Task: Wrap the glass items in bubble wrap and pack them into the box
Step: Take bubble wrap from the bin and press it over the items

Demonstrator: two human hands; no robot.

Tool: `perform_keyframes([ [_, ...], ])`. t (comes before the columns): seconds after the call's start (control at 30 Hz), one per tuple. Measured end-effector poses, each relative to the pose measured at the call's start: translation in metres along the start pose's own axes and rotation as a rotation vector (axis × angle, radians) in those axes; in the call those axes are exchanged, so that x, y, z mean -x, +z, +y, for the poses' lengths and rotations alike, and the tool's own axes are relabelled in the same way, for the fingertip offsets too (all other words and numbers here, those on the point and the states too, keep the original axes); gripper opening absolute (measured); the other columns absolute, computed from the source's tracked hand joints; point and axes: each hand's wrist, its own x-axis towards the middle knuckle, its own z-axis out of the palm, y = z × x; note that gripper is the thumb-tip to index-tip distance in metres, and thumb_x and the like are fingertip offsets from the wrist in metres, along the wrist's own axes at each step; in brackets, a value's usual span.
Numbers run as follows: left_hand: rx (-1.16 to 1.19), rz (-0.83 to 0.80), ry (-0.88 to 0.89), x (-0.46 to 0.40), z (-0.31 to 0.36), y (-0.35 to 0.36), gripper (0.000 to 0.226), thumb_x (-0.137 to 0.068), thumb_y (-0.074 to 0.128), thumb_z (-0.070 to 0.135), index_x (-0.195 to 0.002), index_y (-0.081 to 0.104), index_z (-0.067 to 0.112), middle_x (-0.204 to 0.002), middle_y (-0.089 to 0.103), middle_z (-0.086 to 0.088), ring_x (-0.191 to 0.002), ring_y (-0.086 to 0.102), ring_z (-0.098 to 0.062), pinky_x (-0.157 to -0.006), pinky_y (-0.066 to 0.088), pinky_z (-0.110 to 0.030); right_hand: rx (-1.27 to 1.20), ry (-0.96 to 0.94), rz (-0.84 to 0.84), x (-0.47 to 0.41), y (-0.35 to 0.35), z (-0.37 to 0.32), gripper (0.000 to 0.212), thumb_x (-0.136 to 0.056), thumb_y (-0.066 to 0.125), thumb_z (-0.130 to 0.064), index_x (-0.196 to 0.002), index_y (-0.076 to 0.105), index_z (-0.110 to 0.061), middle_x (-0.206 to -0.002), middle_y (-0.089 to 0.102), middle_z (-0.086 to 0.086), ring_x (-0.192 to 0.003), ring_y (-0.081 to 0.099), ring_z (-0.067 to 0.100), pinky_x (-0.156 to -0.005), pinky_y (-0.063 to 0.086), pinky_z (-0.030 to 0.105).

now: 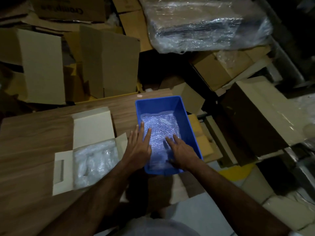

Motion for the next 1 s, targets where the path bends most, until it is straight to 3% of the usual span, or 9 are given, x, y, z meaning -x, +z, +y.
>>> perform_keyframes([
  [0.13,0.035,-0.040,-0.027,-0.004,0.000,0.006,0.083,-0.088,0.054,0.018,-0.161,0.016,0.014,-0.166,-0.013,-0.020,-0.153,-0.008,-0.043,-0.121,0.007,-0.054,0.088,-0.026,-0.129,-0.030,0.008,0.012,0.077,-0.097,0.059,-0.029,-0.160,0.015,-0.022,-0.162,0.013,0.025,-0.137,0.041,0.040,-0.099,0.046,0.047],
  [0.27,0.103,-0.028,-0.063,-0.006,0.002,0.006,0.084,-0.082,0.045,0.022,-0.161,0.017,0.018,-0.166,-0.015,-0.016,-0.153,-0.012,-0.037,-0.120,0.002,-0.045,0.115,-0.089,-0.093,-0.045,0.025,0.014,0.056,-0.098,0.051,-0.028,-0.151,0.033,-0.025,-0.154,0.027,0.022,-0.118,0.056,0.038,-0.087,0.051,0.045],
  [0.37,0.118,-0.003,-0.071,-0.007,0.001,0.009,0.082,-0.085,0.053,0.012,-0.160,0.022,0.017,-0.166,-0.012,-0.015,-0.153,-0.011,-0.035,-0.119,0.005,-0.047,0.124,-0.122,-0.032,-0.052,0.029,0.015,0.035,-0.102,0.040,-0.027,-0.136,0.050,-0.028,-0.148,0.036,0.015,-0.114,0.056,0.033,-0.085,0.054,0.045],
  [0.47,0.127,0.021,-0.063,-0.008,0.000,0.012,0.082,-0.083,0.055,0.004,-0.159,0.026,0.015,-0.167,-0.007,-0.016,-0.153,-0.002,-0.042,-0.119,0.011,-0.053,0.105,-0.154,0.007,-0.055,0.024,0.017,0.035,-0.102,0.040,-0.028,-0.133,0.056,-0.032,-0.147,0.037,0.011,-0.116,0.056,0.031,-0.086,0.053,0.044],
  [0.6,0.151,0.024,-0.062,-0.007,0.001,0.010,0.078,-0.088,0.050,0.005,-0.160,0.023,0.017,-0.166,-0.012,-0.014,-0.154,-0.006,-0.040,-0.120,0.008,-0.051,0.064,-0.187,0.030,-0.050,0.018,0.023,0.043,-0.101,0.043,-0.029,-0.143,0.052,-0.033,-0.160,0.030,0.012,-0.130,0.049,0.032,-0.100,0.048,0.041],
  [0.73,0.180,0.011,-0.073,-0.005,0.004,0.005,0.082,-0.091,0.055,0.006,-0.161,0.016,0.021,-0.167,-0.017,-0.012,-0.154,-0.014,-0.034,-0.121,0.002,-0.046,0.036,-0.188,0.165,-0.044,0.008,0.025,0.045,-0.088,0.067,-0.033,-0.130,0.067,-0.019,-0.138,0.057,0.030,-0.123,0.061,0.037,-0.093,0.054,0.033],
  [0.83,0.180,-0.005,-0.081,-0.004,0.005,0.004,0.083,-0.094,0.054,0.008,-0.162,0.009,0.024,-0.166,-0.021,-0.009,-0.154,-0.016,-0.032,-0.123,0.002,-0.046,-0.047,-0.204,0.195,-0.033,0.003,0.026,0.060,-0.094,0.030,-0.045,-0.142,0.054,-0.020,-0.151,0.045,0.026,-0.130,0.054,0.041,-0.101,0.050,0.044],
  [0.9,0.184,-0.010,-0.080,-0.004,0.002,0.007,0.084,-0.094,0.052,0.010,-0.162,0.004,0.025,-0.166,-0.022,-0.008,-0.154,-0.017,-0.031,-0.125,0.006,-0.049,-0.094,-0.202,0.270,-0.026,0.002,0.028,0.055,-0.096,0.031,-0.042,-0.141,0.054,-0.020,-0.148,0.049,0.025,-0.122,0.059,0.043,-0.097,0.052,0.048],
  [1.0,0.194,-0.005,-0.066,-0.002,-0.002,0.008,0.083,-0.097,0.051,0.017,-0.162,-0.001,0.025,-0.167,-0.022,-0.005,-0.155,-0.016,-0.029,-0.126,0.010,-0.053,-0.145,-0.209,0.317,-0.018,-0.001,0.028,0.052,-0.101,0.033,-0.039,-0.149,0.044,-0.021,-0.153,0.043,0.024,-0.128,0.054,0.044,-0.103,0.046,0.051],
])
